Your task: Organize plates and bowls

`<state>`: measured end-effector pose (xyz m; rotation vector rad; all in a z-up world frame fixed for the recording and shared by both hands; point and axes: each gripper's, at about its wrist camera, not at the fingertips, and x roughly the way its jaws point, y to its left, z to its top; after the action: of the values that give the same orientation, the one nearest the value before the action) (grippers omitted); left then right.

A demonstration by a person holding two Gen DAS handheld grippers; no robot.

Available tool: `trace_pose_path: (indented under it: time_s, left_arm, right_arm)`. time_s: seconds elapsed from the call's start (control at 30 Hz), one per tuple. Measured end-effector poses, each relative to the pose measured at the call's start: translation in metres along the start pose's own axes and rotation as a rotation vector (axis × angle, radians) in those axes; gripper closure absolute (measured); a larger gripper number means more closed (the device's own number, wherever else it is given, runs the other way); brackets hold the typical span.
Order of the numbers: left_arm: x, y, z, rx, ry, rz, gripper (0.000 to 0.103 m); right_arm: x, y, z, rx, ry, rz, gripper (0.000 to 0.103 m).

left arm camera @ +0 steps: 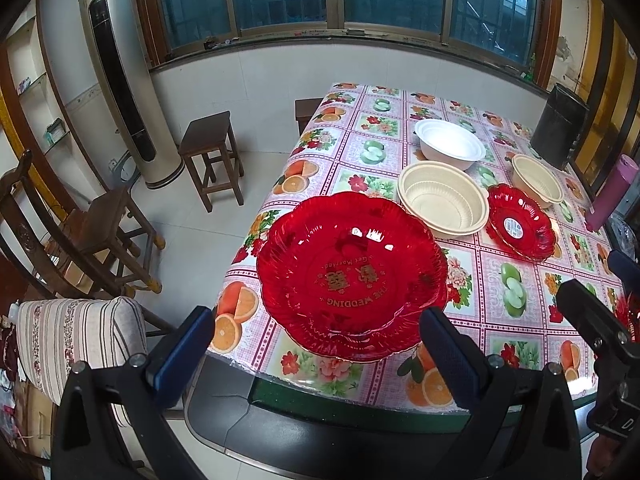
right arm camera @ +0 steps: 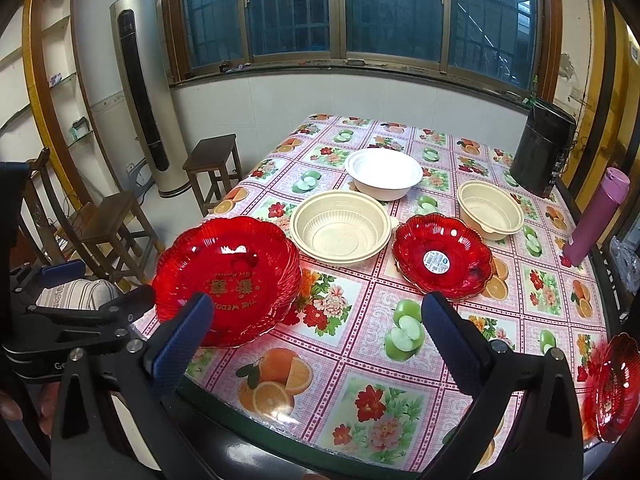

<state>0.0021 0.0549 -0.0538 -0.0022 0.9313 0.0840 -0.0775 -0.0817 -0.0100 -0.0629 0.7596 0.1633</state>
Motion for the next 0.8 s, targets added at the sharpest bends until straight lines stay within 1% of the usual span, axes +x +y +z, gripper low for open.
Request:
trace_pose_path:
  time_s: [0.8]
  left_arm:
    - [0.0004, -0.0009, 0.0074, 0.008, -0.004, -0.014, 0.000]
  right_arm:
    - [0.0053, -0.0015, 0.0069, 0.000, 0.002, -0.011, 0.000]
